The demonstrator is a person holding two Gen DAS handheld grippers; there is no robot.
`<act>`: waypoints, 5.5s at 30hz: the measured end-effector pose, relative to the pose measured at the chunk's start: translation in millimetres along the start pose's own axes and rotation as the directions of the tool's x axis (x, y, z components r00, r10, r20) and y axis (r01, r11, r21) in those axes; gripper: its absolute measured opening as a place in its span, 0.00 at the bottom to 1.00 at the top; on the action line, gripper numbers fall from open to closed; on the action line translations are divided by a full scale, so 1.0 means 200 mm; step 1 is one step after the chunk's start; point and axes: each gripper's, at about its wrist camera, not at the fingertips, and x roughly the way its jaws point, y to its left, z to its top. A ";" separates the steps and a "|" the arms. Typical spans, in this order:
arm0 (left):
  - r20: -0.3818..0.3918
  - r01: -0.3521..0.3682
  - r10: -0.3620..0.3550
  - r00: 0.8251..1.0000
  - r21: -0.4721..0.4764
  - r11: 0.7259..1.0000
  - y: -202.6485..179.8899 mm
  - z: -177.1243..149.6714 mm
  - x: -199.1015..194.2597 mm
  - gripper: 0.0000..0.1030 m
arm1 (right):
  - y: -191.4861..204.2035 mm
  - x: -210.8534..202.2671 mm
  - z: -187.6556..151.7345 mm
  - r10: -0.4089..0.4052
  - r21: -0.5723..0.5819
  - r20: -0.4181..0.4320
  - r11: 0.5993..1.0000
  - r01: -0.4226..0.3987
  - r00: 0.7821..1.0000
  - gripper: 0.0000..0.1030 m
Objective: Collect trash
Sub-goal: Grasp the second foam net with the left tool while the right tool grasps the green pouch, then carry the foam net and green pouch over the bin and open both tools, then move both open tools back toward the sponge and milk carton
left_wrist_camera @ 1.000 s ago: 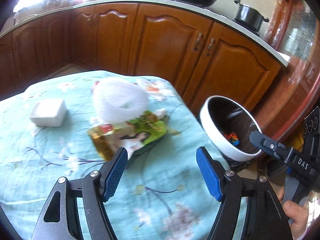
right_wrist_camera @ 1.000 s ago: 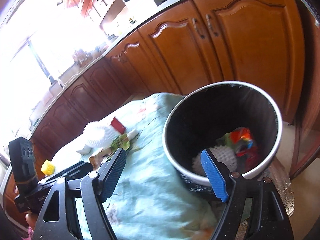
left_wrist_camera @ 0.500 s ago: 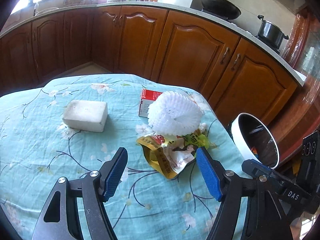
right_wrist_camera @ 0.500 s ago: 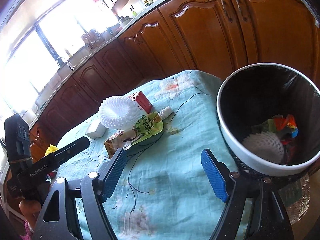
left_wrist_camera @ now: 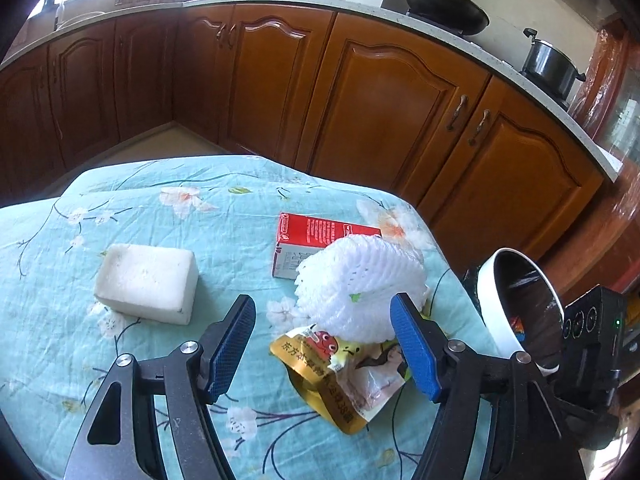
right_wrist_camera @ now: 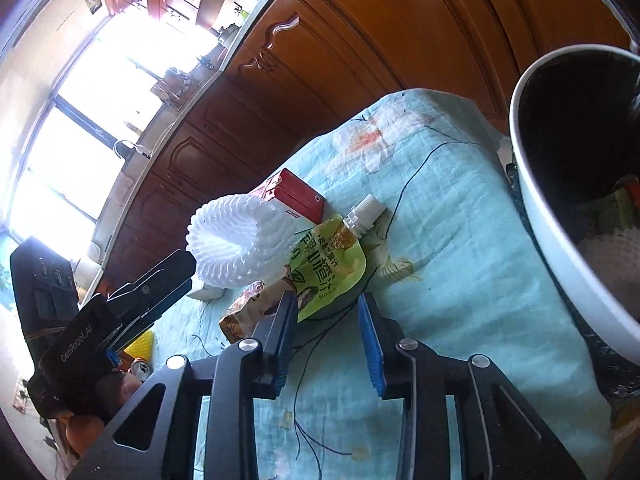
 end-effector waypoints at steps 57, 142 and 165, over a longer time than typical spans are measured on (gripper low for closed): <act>-0.048 0.220 -0.215 0.975 0.224 0.949 -0.81 -0.15 -0.01 0.09 | -0.32 -1.11 0.03 -0.205 -0.053 0.478 0.964 0.261 0.854 0.01; 0.002 -0.041 0.041 0.999 -0.049 0.998 0.09 -0.23 -0.12 0.66 | 0.24 -0.30 0.03 -0.060 -0.376 0.123 0.921 0.102 0.991 0.81; -0.053 -0.196 0.195 0.979 -0.030 0.980 0.46 0.06 0.17 0.82 | 0.51 0.39 0.24 -0.245 -0.757 -0.091 0.647 0.093 0.965 0.91</act>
